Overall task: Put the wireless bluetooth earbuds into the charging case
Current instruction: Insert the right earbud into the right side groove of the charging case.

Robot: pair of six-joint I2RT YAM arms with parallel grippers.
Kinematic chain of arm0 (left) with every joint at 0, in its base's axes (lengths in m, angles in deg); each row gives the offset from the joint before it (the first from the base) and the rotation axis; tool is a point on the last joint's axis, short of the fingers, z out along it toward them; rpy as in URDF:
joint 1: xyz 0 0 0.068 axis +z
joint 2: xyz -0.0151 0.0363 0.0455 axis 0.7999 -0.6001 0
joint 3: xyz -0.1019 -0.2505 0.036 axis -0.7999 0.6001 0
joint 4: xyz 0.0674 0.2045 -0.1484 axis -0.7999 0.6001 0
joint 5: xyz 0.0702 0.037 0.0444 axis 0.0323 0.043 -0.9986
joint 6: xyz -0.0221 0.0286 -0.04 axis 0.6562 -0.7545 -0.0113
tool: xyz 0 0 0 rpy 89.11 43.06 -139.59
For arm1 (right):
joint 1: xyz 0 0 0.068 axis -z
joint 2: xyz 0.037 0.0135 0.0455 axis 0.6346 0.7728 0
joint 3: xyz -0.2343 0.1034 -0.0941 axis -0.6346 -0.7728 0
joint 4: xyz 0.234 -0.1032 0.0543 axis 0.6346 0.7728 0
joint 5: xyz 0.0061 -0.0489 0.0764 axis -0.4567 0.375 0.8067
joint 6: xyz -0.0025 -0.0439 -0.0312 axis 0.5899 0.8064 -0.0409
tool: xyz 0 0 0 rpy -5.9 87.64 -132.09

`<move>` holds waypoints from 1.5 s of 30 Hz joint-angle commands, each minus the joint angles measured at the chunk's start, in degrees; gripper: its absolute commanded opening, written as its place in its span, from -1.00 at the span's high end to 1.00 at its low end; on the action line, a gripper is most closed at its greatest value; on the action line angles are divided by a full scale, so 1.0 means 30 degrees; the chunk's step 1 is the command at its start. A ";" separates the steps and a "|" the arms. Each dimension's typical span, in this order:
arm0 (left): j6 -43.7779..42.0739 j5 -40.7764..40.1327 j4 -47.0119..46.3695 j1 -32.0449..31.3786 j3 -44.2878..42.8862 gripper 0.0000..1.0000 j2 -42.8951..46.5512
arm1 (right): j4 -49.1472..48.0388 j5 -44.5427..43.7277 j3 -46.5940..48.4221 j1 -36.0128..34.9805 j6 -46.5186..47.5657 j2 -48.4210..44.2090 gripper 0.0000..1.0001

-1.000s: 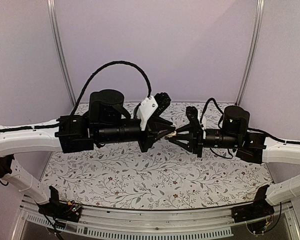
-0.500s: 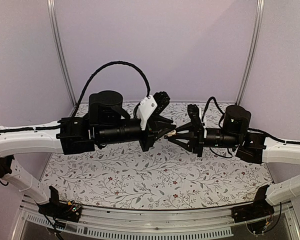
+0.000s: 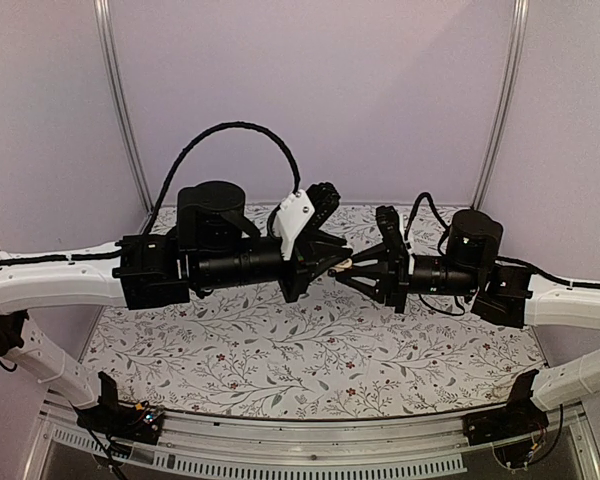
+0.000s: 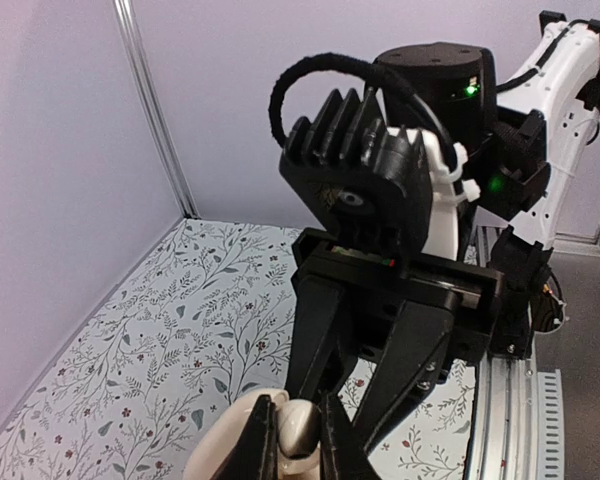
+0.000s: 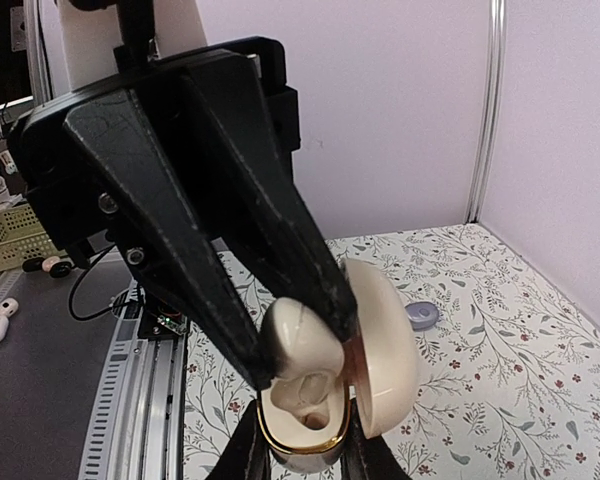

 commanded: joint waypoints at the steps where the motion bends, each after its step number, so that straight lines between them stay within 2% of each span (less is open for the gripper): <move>1: -0.0268 0.0197 -0.0424 -0.0325 0.0013 0.90 -0.0326 | -0.0653 0.0270 0.0334 -0.0149 -0.0380 0.0007 1.00; 21: -0.0269 -0.0168 0.0331 -0.0303 -0.0650 0.91 -0.1241 | -0.0768 0.0260 0.0542 -0.0156 -0.0416 -0.0293 1.00; 29: -0.0184 -0.0627 0.1794 -0.0313 -0.0635 0.91 -0.0856 | -0.0923 -0.0281 0.0397 -0.0157 -0.0618 -0.1102 1.00; 45: -0.0197 -0.0330 0.2735 -0.0292 -0.0806 0.93 -0.0720 | -0.1326 -0.0724 0.0192 -0.0087 -0.1038 -0.1817 1.00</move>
